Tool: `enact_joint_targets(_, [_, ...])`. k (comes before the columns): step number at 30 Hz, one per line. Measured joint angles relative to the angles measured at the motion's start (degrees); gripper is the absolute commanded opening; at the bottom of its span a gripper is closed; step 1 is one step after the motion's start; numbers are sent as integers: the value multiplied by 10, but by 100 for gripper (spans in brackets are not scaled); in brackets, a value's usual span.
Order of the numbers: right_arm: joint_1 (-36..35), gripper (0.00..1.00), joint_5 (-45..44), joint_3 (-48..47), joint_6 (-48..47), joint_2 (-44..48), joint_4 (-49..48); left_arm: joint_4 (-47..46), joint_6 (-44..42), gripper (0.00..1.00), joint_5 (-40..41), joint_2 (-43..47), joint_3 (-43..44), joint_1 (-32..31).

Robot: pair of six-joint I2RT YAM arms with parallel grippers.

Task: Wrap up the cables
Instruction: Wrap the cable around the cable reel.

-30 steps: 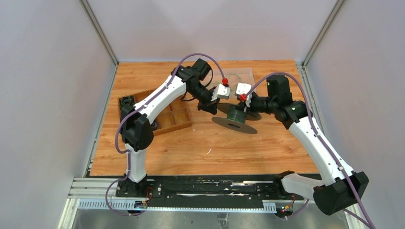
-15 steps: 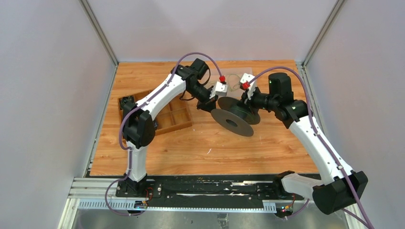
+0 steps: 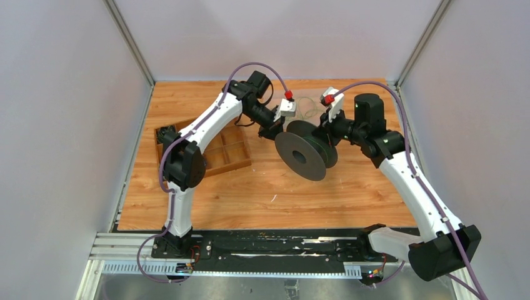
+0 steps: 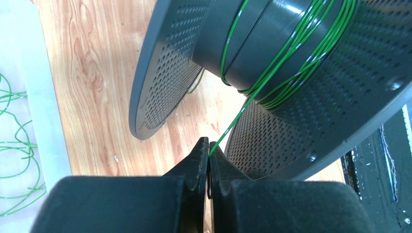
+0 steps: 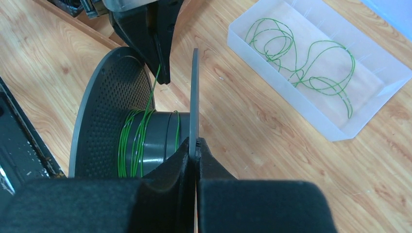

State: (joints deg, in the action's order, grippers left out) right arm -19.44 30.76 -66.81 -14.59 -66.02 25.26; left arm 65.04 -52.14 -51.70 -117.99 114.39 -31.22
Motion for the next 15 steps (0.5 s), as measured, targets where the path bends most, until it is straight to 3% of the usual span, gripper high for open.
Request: enact_joint_targets(15, [31,1,4,0,69,0,-28,-2,-35,22,-23,0,-10,21])
